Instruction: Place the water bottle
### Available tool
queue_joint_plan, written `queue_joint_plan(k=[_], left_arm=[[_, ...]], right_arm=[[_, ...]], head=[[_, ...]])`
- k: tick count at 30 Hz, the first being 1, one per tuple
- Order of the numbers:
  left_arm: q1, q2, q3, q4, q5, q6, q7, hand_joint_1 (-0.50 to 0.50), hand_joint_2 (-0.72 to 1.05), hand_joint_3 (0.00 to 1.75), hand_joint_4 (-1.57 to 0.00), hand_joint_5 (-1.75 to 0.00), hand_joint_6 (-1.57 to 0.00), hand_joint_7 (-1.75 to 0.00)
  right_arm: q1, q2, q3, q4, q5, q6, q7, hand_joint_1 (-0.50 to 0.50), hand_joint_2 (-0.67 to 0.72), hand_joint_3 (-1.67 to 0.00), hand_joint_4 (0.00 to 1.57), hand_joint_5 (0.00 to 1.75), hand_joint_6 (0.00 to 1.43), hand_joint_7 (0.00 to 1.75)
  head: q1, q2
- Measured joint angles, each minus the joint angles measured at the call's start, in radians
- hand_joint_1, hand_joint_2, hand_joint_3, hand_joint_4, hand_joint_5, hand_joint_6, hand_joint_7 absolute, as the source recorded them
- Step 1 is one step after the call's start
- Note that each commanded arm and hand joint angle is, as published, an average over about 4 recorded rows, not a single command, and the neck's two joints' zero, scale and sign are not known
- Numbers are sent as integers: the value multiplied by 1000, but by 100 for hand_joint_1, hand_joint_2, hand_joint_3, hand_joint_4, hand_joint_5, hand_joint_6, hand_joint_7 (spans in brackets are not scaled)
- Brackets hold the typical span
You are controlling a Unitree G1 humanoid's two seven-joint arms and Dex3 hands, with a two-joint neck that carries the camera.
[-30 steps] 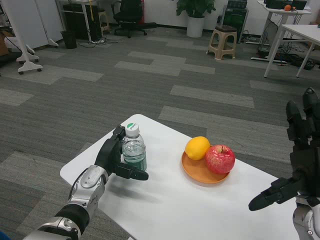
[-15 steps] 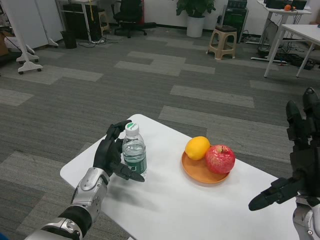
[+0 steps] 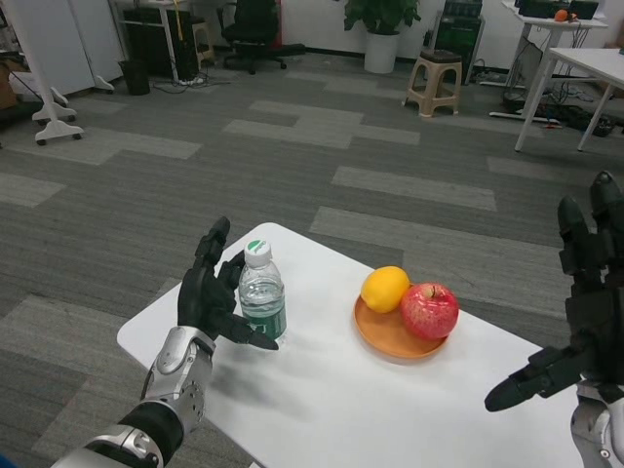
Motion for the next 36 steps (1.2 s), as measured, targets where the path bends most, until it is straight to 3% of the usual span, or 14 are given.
queue_joint_plan(k=[5, 10, 15, 24, 36], left_arm=[[11, 3, 34, -106, -1, -13, 20, -50, -44, 9, 0, -62, 0, -14], [38, 35, 60, -287, -3, -3, 31, -50, -53, 9, 0, -62, 0, -14], [60, 42, 65, -412, -17, 14, 50, -50, -64, 9, 0, -62, 0, -14], [70, 49, 72, -518, -30, 32, 84, -50, -64, 7, 0, -62, 0, -14], [109, 82, 81, -682, -22, 178, 84, -50, -64, 4, 0, -62, 0, -14]], right_arm=[[0, 0, 0, 0, 0, 0, 0, -12, 60, 0, 0, 0, 0, 0], [2, 1, 0, -1, 0, -1, 0, -12, 60, 0, 0, 0, 0, 0], [3, 1, 0, -1, 0, -1, 0, -12, 60, 0, 0, 0, 0, 0], [3, 1, 0, -1, 0, -1, 0, -12, 60, 0, 0, 0, 0, 0], [3, 1, 0, -1, 0, -1, 0, -12, 60, 0, 0, 0, 0, 0]], head=[[-1, 5], [1, 9], [4, 11], [2, 21], [-6, 29]])
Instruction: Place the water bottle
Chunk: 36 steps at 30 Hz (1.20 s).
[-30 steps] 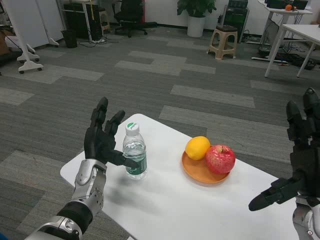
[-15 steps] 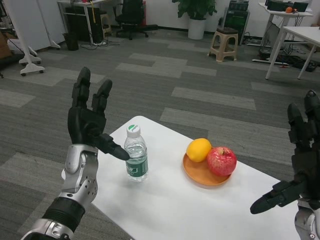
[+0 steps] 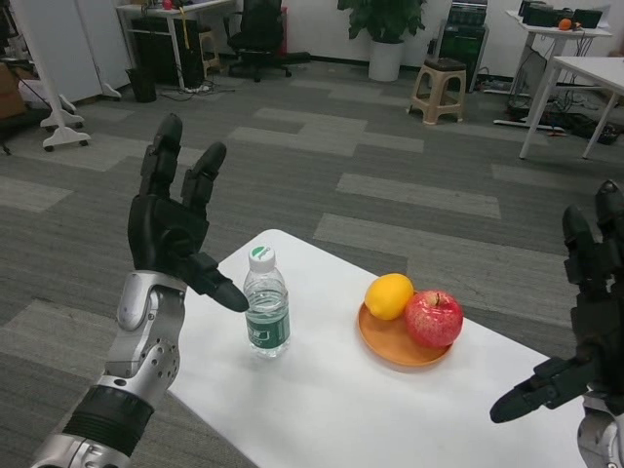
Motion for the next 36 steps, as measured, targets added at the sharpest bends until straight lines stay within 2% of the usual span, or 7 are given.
queue_joint_plan(k=[9, 13, 17, 20, 24, 27, 36], left_arm=[[3, 5, -5, -34, 0, 28, -6, -50, -64, 9, 0, -62, 0, -14], [3, 5, -19, -38, -2, 29, -16, -50, -70, 0, 0, -62, 0, -14], [3, 5, -29, -45, -5, 29, -21, -50, -72, 0, 0, -62, 0, -14], [3, 5, -30, -49, -5, 29, -20, -50, -72, 0, 0, -62, 0, -14], [3, 4, -32, -56, -6, 29, -20, -48, -68, 9, 0, -62, 0, -14], [3, 4, -35, -63, -7, 29, -20, -48, -68, 9, 0, -62, 0, -14], [3, 3, -39, -67, -8, 29, -20, -48, -66, 9, 0, -62, 0, -14]], right_arm=[[0, 0, 0, 0, 0, 0, 0, -10, 60, 0, 0, 0, 0, 0], [0, 0, 0, 0, 0, 0, 0, -9, 60, 0, 0, 0, 0, 0], [0, 0, 0, 0, 0, 0, 0, -9, 60, 0, 0, 0, 0, 0], [0, 0, 0, 0, 0, 0, 0, -8, 60, 0, 0, 0, 0, 0], [0, 0, 0, 0, 0, 0, 0, -8, 60, 0, 0, 0, 0, 0], [0, 1, 0, 0, 0, 0, 0, -10, 60, 0, 0, 0, 0, 0], [4, 1, 0, -1, 0, 0, 0, -8, 60, 0, 0, 0, 0, 0]], head=[[-4, 7], [-2, 9], [0, 17], [1, 20], [4, 24], [5, 29], [1, 37]])
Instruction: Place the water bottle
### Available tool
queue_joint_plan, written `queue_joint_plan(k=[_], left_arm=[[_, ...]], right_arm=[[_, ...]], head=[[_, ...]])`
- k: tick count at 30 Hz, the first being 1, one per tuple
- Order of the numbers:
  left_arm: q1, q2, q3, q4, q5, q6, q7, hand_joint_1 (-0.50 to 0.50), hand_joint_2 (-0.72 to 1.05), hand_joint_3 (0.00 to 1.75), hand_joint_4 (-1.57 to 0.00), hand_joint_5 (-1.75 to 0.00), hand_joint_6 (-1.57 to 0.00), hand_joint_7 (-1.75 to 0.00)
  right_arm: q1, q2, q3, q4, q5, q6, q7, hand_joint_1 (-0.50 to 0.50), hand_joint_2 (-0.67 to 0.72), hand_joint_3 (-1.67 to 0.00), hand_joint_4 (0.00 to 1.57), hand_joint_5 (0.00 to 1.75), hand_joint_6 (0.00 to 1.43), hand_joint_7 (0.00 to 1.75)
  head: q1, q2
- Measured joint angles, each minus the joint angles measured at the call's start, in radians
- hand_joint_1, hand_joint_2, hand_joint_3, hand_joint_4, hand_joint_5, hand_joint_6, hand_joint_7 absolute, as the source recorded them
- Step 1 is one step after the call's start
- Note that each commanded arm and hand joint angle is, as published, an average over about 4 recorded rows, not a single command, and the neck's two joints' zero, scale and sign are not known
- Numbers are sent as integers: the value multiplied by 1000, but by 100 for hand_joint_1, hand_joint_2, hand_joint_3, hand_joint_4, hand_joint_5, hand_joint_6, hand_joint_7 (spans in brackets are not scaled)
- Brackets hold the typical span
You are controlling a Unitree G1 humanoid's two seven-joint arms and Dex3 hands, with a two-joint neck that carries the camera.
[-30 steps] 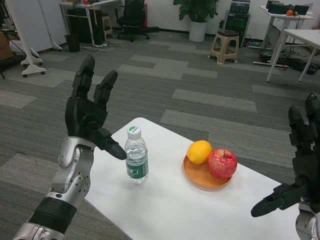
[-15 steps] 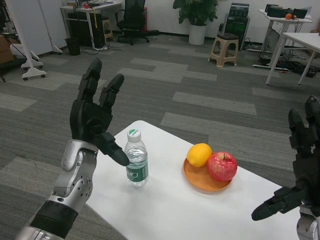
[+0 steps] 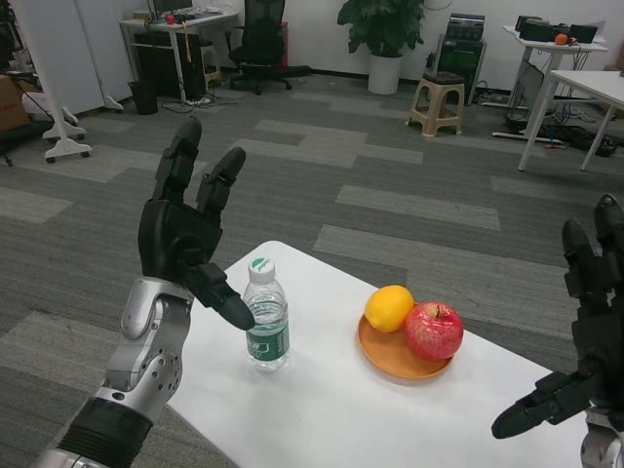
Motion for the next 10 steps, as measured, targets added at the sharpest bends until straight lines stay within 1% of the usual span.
queue_joint_plan(k=[3, 5, 7, 10], left_arm=[[0, 0, -1, 0, 0, 0, 0, -48, -68, 7, 0, -62, 0, -14], [0, -1, -2, 0, 0, 0, 0, -48, -66, 7, 0, -62, 0, -14], [0, -1, -3, -1, 0, 0, 0, -48, -68, 9, 0, -62, 0, -14], [0, -1, -4, -2, 0, 0, 0, -48, -67, 3, 0, -62, 0, -14]], right_arm=[[0, 0, 0, -2, 0, 0, 0, -8, 60, 0, 0, 0, 0, 0], [0, 0, 0, -4, 0, 0, 0, -8, 60, 0, 0, 0, 0, 0], [0, 0, 0, -4, 0, 0, 0, -8, 60, 0, 0, 0, 0, 0], [0, 0, 0, -4, 0, 0, 0, -8, 60, 0, 0, 0, 0, 0]], head=[[-2, 1], [-3, -1], [-4, -2], [-4, -2]])
